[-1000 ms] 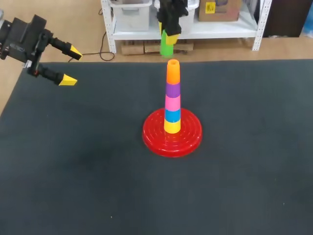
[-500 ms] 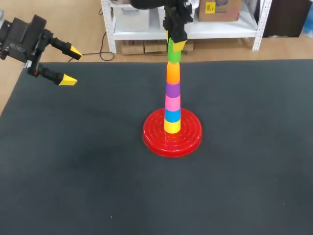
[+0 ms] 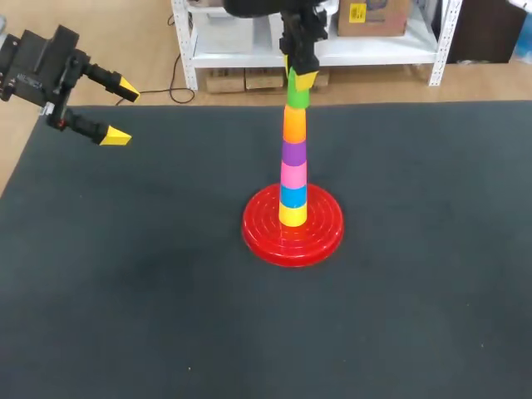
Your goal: Pick up and stack the cylinders on the red base in this order: pink,purple,orange,green
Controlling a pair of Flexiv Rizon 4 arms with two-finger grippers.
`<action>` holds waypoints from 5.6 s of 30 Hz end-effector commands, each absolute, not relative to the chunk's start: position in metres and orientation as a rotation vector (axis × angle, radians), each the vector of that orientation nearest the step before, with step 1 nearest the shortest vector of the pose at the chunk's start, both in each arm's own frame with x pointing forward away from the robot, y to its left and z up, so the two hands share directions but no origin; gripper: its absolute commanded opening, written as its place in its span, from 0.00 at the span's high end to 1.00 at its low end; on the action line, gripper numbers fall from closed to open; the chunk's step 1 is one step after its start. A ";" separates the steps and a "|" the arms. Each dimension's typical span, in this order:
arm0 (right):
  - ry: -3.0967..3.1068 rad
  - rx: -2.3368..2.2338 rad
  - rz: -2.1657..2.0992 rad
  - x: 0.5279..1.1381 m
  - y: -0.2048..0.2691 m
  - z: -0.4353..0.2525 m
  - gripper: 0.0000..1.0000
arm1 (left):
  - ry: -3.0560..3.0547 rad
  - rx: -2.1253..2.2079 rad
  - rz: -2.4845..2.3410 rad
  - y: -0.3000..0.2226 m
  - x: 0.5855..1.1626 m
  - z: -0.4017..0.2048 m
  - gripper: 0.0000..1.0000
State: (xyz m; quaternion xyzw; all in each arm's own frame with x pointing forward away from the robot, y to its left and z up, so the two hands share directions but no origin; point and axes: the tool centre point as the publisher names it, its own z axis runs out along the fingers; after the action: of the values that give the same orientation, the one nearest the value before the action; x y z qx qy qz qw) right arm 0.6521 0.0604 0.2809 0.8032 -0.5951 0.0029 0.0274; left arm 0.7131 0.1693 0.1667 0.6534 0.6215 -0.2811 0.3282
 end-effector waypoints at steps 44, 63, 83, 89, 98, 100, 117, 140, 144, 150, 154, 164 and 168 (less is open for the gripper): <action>-1.845 2.435 -0.054 0.664 0.062 0.253 1.00 | 1.626 1.712 -0.736 0.170 0.714 0.166 0.00; -1.843 2.483 -0.045 0.662 0.065 0.271 1.00 | 1.626 1.712 -0.736 0.170 0.714 0.166 0.00; -1.865 2.484 -0.065 0.669 0.067 0.266 1.00 | 1.626 1.712 -0.736 0.170 0.714 0.166 0.00; -1.862 2.491 -0.049 0.672 0.069 0.269 1.00 | 1.626 1.712 -0.736 0.170 0.714 0.166 0.00; -1.875 2.475 -0.047 0.681 0.070 0.266 1.00 | 1.626 1.712 -0.736 0.170 0.714 0.166 0.00; -1.871 2.475 -0.047 0.681 0.071 0.264 1.00 | 1.626 1.712 -0.736 0.170 0.714 0.166 0.00; -1.858 2.444 -0.081 0.683 0.071 0.251 1.00 | 1.626 1.712 -0.736 0.170 0.714 0.166 0.00; -1.875 2.451 -0.107 0.674 0.067 0.254 0.00 | 1.626 1.712 -0.736 0.170 0.714 0.166 0.00; -1.900 2.467 -0.116 0.673 0.065 0.261 0.00 | 1.626 1.712 -0.736 0.170 0.714 0.166 0.00; -1.958 2.471 -0.135 0.677 0.056 0.270 0.00 | 1.626 1.712 -0.736 0.170 0.714 0.166 0.00; -2.033 2.461 -0.186 0.676 0.043 0.274 0.00 | 1.626 1.712 -0.736 0.170 0.714 0.166 0.00; -2.192 2.412 -0.207 0.673 0.019 0.261 0.00 | 1.626 1.712 -0.736 0.170 0.714 0.166 0.00; -2.192 2.412 -0.207 0.673 0.019 0.261 0.00 | 1.626 1.712 -0.736 0.170 0.714 0.166 0.00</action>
State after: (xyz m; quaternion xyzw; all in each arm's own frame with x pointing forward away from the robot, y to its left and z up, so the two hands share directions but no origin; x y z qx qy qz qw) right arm 0.6819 0.0240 0.2636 0.7401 -0.6665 -0.0866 -0.0221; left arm 0.7131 0.1693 0.1667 0.6534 0.6215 -0.2811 0.3282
